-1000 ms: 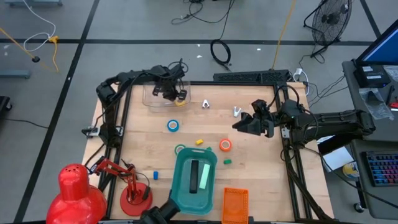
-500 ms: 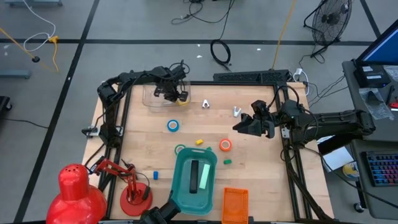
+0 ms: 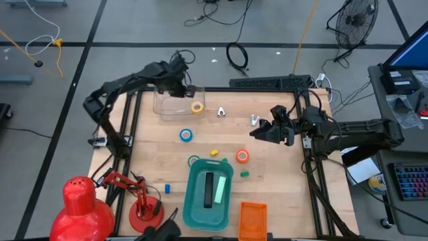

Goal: Pick and place Stapler, Stapler remover, tape
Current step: Put the blue staple remover into the orange bin

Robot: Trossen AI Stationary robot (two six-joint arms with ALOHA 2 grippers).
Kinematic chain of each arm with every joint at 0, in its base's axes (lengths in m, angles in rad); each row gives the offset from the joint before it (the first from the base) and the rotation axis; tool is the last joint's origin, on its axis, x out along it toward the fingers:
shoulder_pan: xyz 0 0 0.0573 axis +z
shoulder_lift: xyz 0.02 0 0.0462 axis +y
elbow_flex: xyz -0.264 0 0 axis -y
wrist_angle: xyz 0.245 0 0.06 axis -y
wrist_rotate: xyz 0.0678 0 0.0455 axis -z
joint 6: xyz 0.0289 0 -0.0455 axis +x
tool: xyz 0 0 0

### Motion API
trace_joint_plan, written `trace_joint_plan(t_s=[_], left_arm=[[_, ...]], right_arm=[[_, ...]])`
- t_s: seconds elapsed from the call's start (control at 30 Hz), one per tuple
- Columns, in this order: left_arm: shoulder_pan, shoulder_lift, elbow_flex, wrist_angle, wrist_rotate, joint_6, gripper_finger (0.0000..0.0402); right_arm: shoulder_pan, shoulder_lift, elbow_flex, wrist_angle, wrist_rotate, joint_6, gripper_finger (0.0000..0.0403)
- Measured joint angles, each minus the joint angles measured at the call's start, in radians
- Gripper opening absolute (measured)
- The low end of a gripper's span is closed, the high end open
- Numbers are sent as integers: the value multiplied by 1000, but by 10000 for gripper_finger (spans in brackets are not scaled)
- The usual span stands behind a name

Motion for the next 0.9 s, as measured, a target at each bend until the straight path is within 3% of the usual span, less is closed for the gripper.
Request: trace_joint_plan(t_s=[0.33,0.9], left_arm=[[-112,-169,0,58,-5,-46,1],[-157,-169,0,155,-4,-108,2]], right_arm=[[-9,0,0,0,-4,2,166],[-8,0,0,-15,-4,59,167]])
